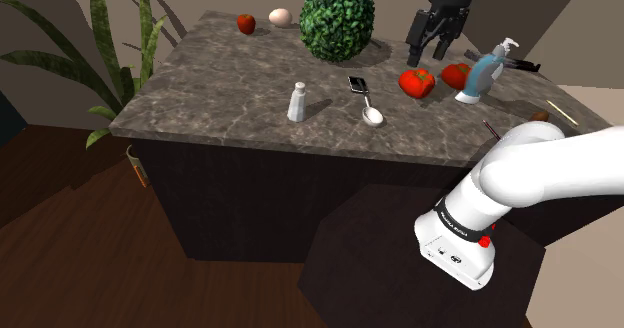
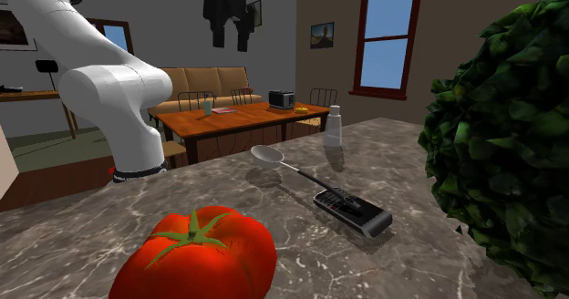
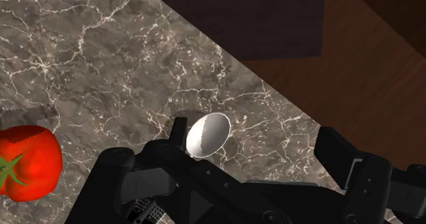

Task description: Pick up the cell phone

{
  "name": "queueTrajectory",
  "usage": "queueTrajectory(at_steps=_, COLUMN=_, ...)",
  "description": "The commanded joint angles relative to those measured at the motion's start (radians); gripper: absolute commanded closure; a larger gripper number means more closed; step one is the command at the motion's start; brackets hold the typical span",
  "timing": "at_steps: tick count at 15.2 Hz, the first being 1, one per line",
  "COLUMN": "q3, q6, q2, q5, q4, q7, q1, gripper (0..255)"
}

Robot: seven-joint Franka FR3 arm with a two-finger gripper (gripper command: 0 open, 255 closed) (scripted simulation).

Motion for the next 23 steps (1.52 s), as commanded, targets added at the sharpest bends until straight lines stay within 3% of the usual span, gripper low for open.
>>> queueTrajectory(at_steps=1, q3=0.000, q6=0.000, q2=0.000, q5=0.000, q4=0.000, q7=0.000, q1=0.000, gripper=0)
queueTrajectory(at_steps=12, q3=-0.067, q6=0.359, q2=0.297, q5=-0.029, q4=-0.025, q7=0.026, q1=-0.085, gripper=0)
queueTrajectory(at_steps=23, q3=-0.142, q6=0.639, q2=0.667, q5=-0.013, q4=0.100, q7=0.038, q1=-0.147, gripper=0)
